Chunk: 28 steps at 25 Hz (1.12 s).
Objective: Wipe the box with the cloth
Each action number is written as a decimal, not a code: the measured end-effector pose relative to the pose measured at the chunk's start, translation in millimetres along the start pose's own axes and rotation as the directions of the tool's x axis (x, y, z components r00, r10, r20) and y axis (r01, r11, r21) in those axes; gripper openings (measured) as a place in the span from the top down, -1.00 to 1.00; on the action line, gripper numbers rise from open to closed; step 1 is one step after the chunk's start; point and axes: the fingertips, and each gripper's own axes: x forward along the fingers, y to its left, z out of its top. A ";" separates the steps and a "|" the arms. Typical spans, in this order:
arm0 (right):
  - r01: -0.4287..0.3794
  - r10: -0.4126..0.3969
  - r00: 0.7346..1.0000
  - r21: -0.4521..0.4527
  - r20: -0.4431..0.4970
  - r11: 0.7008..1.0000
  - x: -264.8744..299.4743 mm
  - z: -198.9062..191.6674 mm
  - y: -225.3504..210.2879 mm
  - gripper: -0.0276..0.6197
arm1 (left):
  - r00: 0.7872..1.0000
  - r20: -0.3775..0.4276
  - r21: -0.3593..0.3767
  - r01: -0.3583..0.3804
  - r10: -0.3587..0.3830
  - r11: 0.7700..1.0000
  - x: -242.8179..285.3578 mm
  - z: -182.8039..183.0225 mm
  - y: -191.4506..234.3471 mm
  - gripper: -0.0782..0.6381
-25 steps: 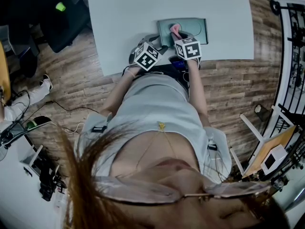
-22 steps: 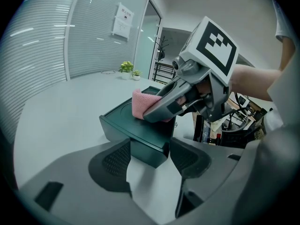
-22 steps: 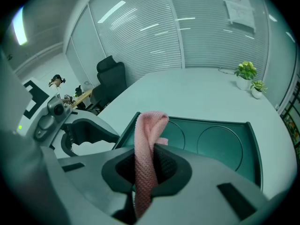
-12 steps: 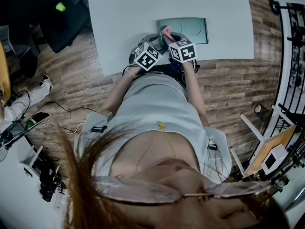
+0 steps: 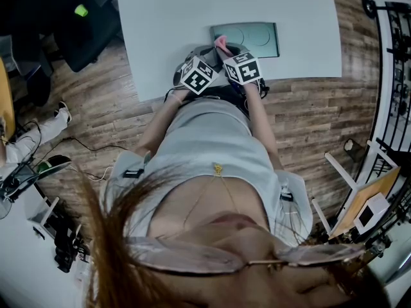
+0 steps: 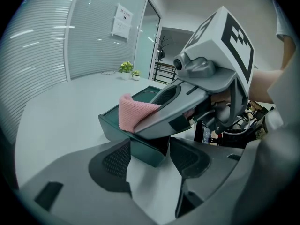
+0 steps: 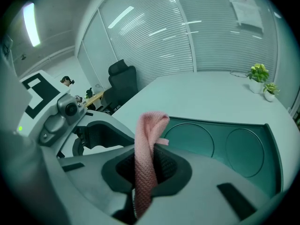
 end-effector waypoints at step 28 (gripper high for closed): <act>0.415 -0.415 0.909 0.131 -0.028 0.900 -106.7 -65.6 -154.2 0.80 | 0.998 -0.026 -0.010 -0.061 0.061 0.998 4.1 -8.0 1.3 0.05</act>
